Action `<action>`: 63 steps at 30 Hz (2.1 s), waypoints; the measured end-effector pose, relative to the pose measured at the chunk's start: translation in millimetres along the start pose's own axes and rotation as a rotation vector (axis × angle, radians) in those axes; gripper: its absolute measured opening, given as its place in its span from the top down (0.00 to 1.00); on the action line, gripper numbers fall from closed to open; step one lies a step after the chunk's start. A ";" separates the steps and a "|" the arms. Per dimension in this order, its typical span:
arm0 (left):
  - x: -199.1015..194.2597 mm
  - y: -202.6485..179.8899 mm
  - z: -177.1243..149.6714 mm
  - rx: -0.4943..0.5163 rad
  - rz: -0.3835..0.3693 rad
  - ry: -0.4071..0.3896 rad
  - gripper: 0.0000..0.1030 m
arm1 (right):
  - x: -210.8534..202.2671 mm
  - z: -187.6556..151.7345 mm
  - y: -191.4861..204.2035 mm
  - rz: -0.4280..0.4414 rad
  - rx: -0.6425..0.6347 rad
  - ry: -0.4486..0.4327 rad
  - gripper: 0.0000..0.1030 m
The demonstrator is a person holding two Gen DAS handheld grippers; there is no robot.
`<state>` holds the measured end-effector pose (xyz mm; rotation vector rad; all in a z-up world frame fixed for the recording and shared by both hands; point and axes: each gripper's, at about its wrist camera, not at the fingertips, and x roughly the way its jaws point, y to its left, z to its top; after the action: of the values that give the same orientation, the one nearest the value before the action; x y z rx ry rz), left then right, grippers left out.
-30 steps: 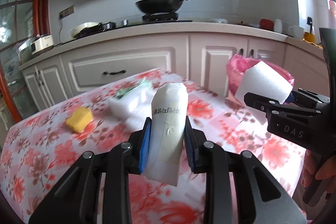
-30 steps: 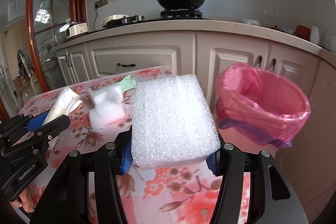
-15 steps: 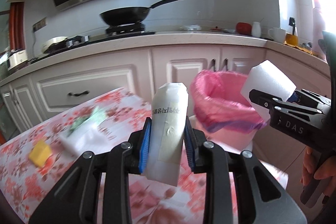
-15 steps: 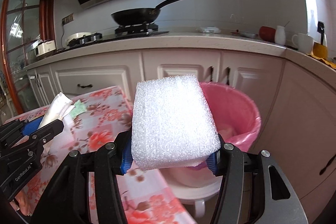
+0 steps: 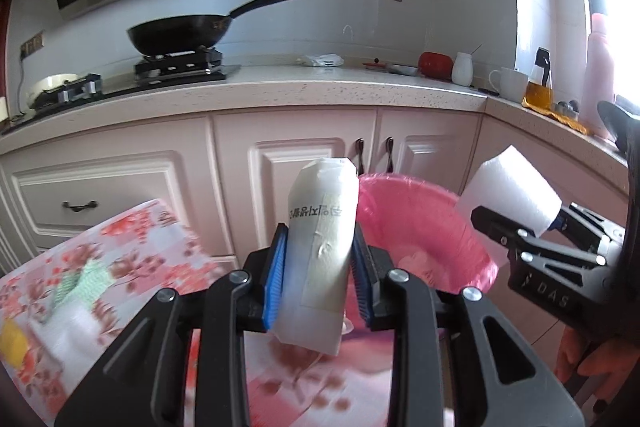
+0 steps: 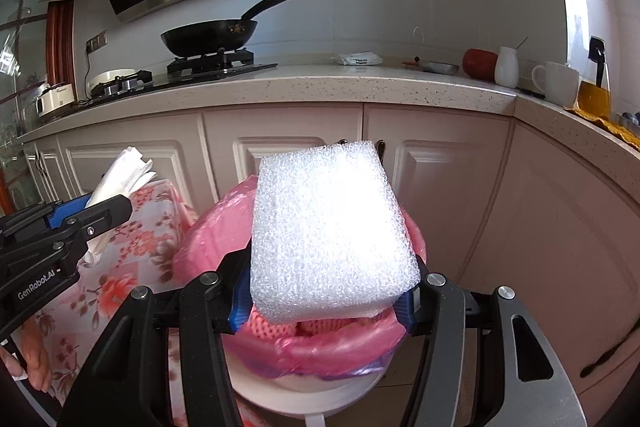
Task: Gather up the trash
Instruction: 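Carry the foam block and white tube to the bin with both tools, then open both tools over the bin to drop the foam block and tube, then return both tools from the bin to the table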
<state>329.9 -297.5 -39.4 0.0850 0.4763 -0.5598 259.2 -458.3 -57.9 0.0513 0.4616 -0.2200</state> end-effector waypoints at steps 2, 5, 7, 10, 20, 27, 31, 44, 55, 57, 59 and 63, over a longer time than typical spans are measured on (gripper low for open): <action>14.8 -2.3 6.5 -0.019 -0.014 0.007 0.71 | 11.8 4.5 -8.0 0.003 -0.004 0.004 0.48; 37.1 -5.1 14.2 -0.048 -0.037 0.026 0.71 | 29.5 8.5 -17.3 0.001 0.001 0.026 0.48; 52.4 -8.9 17.8 -0.058 -0.044 0.038 0.71 | 39.9 9.7 -23.1 -0.001 0.010 0.037 0.48; 71.5 -16.7 21.5 -0.048 -0.045 0.046 0.71 | 53.0 9.4 -27.2 -0.007 0.008 0.048 0.47; 99.7 -21.5 19.1 -0.015 -0.028 0.050 0.42 | 68.4 -2.6 -36.1 -0.015 0.014 0.068 0.34; 76.6 -11.6 7.6 0.017 0.058 0.029 0.21 | 46.3 -4.2 -36.8 -0.017 0.030 0.045 0.33; 50.3 0.4 -0.7 -0.001 0.110 0.007 0.09 | 22.8 -3.0 -22.3 0.001 0.008 0.019 0.32; -57.8 70.1 -42.4 -0.061 0.305 -0.008 0.05 | -23.4 -19.6 68.0 0.128 -0.044 0.043 0.22; -149.2 144.6 -100.8 -0.169 0.412 0.018 0.05 | -43.4 -57.9 165.6 0.254 -0.091 0.123 0.21; -164.5 163.1 -114.4 -0.204 0.453 0.030 0.05 | -44.3 -63.6 181.5 0.267 -0.113 0.139 0.21; -175.6 177.6 -125.3 -0.230 0.477 0.037 0.05 | -44.8 -67.9 196.7 0.280 -0.135 0.150 0.21; -197.2 205.7 -145.9 -0.290 0.509 0.047 0.05 | -46.2 -77.0 227.2 0.301 -0.183 0.173 0.21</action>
<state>232.6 3.4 -89.2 -0.0582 0.5531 0.0123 235.8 -219.9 -106.3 -0.0394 0.6370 0.1237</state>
